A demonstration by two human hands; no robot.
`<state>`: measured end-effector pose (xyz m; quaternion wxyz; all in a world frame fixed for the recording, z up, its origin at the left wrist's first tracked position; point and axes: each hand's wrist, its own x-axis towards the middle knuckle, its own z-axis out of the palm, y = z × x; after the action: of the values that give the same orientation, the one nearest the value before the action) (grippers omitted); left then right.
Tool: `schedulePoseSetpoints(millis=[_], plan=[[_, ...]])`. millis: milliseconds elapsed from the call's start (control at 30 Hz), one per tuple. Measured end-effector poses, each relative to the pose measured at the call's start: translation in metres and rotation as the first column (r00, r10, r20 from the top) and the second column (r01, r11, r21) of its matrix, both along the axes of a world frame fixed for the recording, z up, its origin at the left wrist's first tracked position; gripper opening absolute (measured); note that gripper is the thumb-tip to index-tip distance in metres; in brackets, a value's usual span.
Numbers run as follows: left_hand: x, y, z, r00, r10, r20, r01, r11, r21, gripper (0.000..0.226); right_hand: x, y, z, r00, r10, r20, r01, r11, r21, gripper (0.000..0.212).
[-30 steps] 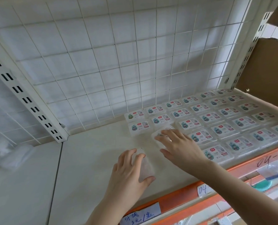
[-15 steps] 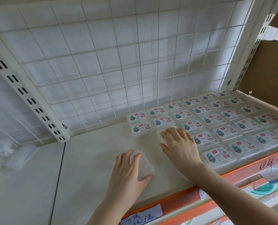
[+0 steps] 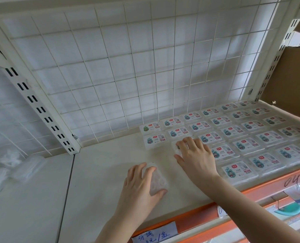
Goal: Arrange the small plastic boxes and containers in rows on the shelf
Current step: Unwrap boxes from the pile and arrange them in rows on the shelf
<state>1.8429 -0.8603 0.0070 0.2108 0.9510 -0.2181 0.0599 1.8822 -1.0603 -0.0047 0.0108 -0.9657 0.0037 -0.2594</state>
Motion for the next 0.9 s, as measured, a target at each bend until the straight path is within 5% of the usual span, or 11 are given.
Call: schedulePoseSetpoints(millis=[167, 267, 400, 467, 533, 733, 900], plan=[[0.004, 0.003, -0.004, 0.998, 0.03, 0.053, -0.024, 0.992, -0.123, 0.064, -0.011, 0.004, 0.008, 0.999, 0.049, -0.003, -0.048, 0.991, 0.124, 0.031], [0.008, 0.002, 0.002, 0.997, 0.072, -0.017, -0.073, 0.921, -0.383, 0.061, -0.026, 0.013, 0.017, 0.986, 0.166, -0.013, -0.15, 0.923, 0.355, 0.025], [0.013, -0.005, 0.022, 0.89, -0.151, -0.43, -0.316, 0.476, -0.821, 0.057, -0.042, 0.024, 0.015, 0.868, 0.494, -0.046, -0.351, 0.677, 0.646, 0.05], [0.015, -0.008, 0.027, 0.772, -0.325, -0.547, -0.492, 0.239, -0.837, 0.05, -0.046, 0.029, 0.011, 0.799, 0.599, -0.047, -0.406, 0.597, 0.692, 0.057], [0.016, -0.008, 0.028, 0.701, -0.414, -0.581, -0.582, 0.14, -0.801, 0.052, -0.047, 0.033, 0.009, 0.792, 0.608, -0.047, -0.386, 0.56, 0.733, 0.064], [0.014, -0.006, 0.02, 0.718, -0.382, -0.582, -0.563, 0.175, -0.808, 0.051, -0.041, 0.032, 0.008, 0.892, 0.452, -0.012, -0.245, 0.506, 0.827, 0.063], [0.014, -0.005, 0.013, 0.831, -0.271, -0.486, -0.455, 0.17, -0.874, 0.044, -0.04, 0.031, 0.008, 0.905, 0.426, -0.003, -0.224, 0.482, 0.847, 0.053]])
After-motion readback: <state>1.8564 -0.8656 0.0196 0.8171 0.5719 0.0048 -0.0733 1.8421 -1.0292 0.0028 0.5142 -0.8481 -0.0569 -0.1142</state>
